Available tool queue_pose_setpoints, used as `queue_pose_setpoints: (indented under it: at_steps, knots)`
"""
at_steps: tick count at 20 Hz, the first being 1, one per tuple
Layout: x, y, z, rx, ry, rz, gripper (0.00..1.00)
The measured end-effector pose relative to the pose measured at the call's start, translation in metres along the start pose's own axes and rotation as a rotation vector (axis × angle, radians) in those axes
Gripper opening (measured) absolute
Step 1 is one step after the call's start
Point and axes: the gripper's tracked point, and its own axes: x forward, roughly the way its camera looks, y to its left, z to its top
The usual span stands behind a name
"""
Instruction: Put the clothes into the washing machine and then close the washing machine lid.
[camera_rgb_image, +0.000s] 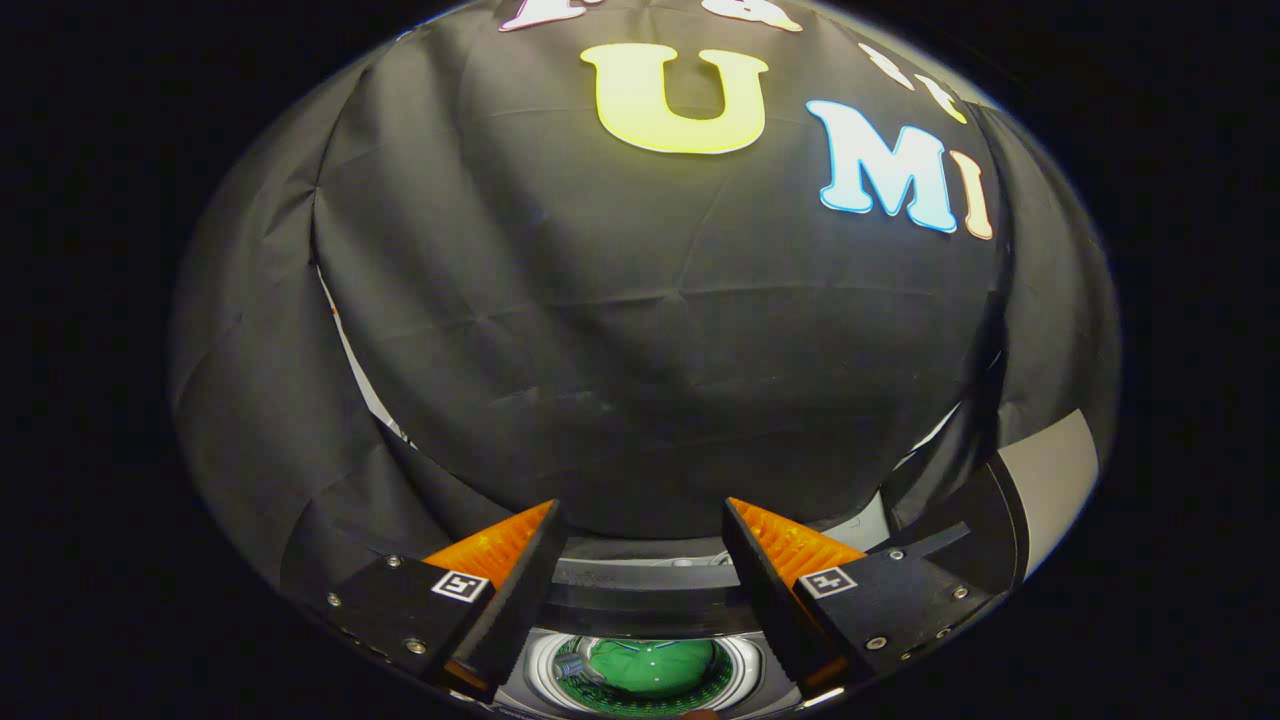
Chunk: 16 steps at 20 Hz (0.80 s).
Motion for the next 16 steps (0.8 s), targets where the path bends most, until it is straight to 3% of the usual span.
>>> queue_pose_setpoints:
  at_steps: [16]
  knots:
    - [-0.048,0.004,-0.026,-0.014,-0.13,0.059,0.97]
